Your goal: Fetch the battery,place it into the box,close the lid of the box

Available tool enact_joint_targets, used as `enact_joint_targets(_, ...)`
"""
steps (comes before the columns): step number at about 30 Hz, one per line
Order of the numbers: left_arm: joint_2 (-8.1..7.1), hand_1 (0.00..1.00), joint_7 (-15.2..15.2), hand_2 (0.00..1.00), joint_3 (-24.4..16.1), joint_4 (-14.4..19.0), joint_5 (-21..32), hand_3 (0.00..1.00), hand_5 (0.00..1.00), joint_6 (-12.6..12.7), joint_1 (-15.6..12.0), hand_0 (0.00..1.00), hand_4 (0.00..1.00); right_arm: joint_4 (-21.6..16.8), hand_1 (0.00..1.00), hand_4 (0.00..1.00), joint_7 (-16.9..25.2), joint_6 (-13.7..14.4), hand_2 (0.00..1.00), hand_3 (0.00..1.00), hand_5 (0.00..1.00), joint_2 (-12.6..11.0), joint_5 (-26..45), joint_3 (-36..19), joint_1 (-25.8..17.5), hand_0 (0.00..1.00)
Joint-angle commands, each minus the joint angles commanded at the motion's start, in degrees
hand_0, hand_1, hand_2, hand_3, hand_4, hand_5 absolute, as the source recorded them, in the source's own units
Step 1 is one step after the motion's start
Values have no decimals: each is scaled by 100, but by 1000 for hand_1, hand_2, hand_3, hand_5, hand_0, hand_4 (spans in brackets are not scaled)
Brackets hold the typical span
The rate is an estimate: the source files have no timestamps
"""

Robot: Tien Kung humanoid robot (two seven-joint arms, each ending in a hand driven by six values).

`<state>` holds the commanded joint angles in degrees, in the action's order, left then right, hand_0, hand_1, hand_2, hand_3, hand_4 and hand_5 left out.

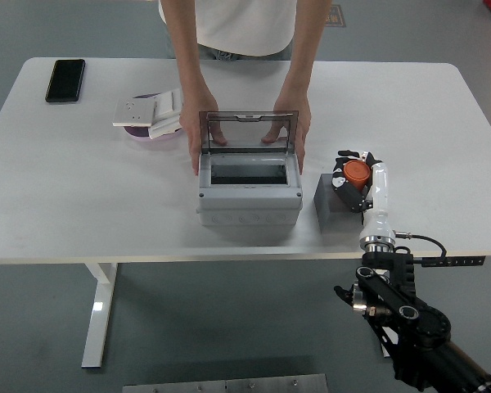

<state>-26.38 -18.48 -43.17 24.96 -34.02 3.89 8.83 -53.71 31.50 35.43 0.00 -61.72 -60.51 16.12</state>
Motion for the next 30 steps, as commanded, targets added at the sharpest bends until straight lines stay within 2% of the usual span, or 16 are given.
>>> enact_joint_targets(2,1,743,-1,575,-4,1,-5,498,2,1,1,614,320,2,480,325,2,5,496,528,2,0,9,1,-1,493)
enact_joint_targets(3,2,743,0,576,-4,1,-6,498,2,1,1,613,319,2,455,248,2,8,474,450,2,0,11,2,-1,456)
enact_joint_targets(8,9,743,0,576,-7,1,-16,498,2,1,5,613,319,-13,455,248,-29,24,474,450,2,0,-13,4,10,456)
enact_joint_targets(9,9,743,0,576,-5,2,-14,499,2,1,5,614,318,-15,418,233,-33,27,446,412,2,0,-17,7,13,425)
enact_joint_targets(14,12,743,1,576,-2,2,-10,499,2,-2,11,614,318,-37,418,233,-48,32,446,412,2,0,-34,20,26,425)
enact_joint_targets(15,13,743,1,577,-2,2,-10,499,2,-2,12,614,318,-40,372,213,-48,33,396,378,2,0,-34,20,29,374)
enact_joint_targets(20,13,743,4,577,-5,-1,-11,499,2,-4,21,614,318,-50,372,213,-44,34,396,378,2,0,-19,28,35,374)
enact_joint_targets(21,13,742,3,579,-6,-1,-13,499,2,-4,22,614,321,-48,326,130,-40,34,349,328,2,0,-8,31,37,287)
enact_joint_targets(30,15,742,4,579,-17,0,-23,499,2,3,12,615,321,-64,295,99,-35,61,336,333,2,0,-10,50,52,255)
